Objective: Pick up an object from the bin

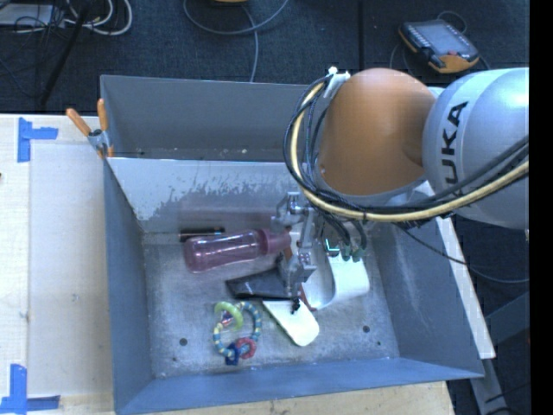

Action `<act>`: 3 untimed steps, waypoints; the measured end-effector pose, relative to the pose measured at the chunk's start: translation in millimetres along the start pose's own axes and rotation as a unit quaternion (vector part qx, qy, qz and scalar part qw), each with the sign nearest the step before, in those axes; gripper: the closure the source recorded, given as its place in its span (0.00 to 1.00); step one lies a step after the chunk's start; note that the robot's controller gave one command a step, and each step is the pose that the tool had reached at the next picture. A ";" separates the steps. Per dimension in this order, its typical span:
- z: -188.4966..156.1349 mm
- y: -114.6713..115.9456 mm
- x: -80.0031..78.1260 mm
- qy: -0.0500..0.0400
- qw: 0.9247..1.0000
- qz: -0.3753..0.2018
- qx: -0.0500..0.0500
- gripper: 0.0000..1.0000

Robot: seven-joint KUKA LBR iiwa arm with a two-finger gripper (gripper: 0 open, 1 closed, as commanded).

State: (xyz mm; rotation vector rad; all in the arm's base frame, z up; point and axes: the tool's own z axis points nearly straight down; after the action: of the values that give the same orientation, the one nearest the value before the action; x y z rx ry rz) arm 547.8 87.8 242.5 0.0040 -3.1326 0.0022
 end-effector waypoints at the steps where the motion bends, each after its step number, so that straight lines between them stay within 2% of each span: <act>1: -4.2 -0.2 -1.4 -0.004 1.000 0.001 -0.001 0.00; 2: 65.6 -22.3 -21.5 -0.007 1.000 -0.008 -0.001 0.00; 3: 153.3 -55.1 -34.1 -0.004 0.991 0.135 -0.001 0.00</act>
Offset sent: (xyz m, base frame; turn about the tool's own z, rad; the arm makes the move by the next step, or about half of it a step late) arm 0.0462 -0.0563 -0.1725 -0.0426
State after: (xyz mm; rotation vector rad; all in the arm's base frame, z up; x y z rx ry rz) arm 580.7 32.6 88.9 -0.4202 -3.1119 -0.0004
